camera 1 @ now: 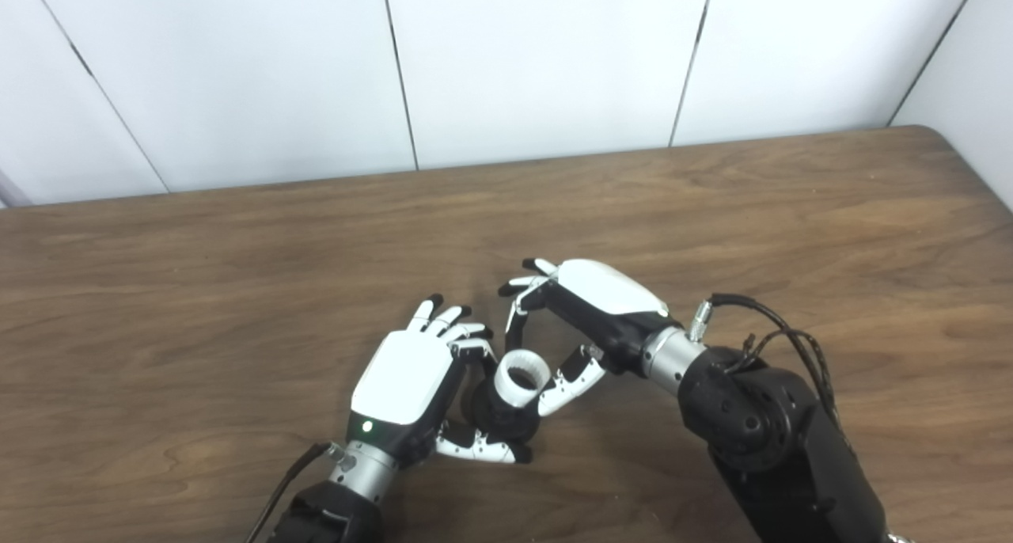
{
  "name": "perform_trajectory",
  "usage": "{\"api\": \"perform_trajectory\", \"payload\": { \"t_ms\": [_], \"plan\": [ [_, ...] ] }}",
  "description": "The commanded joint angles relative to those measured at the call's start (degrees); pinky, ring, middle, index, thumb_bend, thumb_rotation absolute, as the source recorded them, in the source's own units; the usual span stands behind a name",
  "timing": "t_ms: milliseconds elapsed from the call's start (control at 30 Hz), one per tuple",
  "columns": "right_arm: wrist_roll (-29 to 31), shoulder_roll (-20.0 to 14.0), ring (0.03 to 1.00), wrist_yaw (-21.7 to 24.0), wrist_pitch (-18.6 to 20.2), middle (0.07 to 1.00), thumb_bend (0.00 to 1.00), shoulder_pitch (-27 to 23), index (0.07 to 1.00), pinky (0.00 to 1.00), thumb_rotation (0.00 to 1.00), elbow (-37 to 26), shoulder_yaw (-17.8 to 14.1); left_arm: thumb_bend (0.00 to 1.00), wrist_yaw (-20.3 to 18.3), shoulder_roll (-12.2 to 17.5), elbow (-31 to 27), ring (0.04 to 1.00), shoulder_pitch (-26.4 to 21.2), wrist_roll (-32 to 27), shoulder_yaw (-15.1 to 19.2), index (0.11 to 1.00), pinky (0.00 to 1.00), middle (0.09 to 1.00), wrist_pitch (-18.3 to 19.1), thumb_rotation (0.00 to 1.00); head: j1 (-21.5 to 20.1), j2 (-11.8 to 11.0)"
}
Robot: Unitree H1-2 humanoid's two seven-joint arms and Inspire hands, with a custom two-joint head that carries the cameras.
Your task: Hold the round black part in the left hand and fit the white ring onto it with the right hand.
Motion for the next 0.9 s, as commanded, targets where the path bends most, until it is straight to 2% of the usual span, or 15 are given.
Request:
{"api": "perform_trajectory", "payload": {
  "t_ms": [0,867],
  "plan": [
    [0.14,0.48,1.0,-1.58,-1.11,0.874,0.52,-1.42,0.484,1.0,0.13,-0.53,-0.04,0.52,-0.28,0.06,0.18,0.907,0.03,0.73,-0.2,0.485,1.0,0.792,0.2,0.06,-0.05,0.01],
    [-0.35,1.09,1.0,0.13,-0.04,0.868,0.52,-0.92,0.484,1.0,0.13,-2.19,1.3,0.52,-0.22,-0.61,0.44,0.911,-0.01,1.6,-0.5,0.485,1.0,0.794,0.72,0.06,0.74,0.68]
  ]
}}
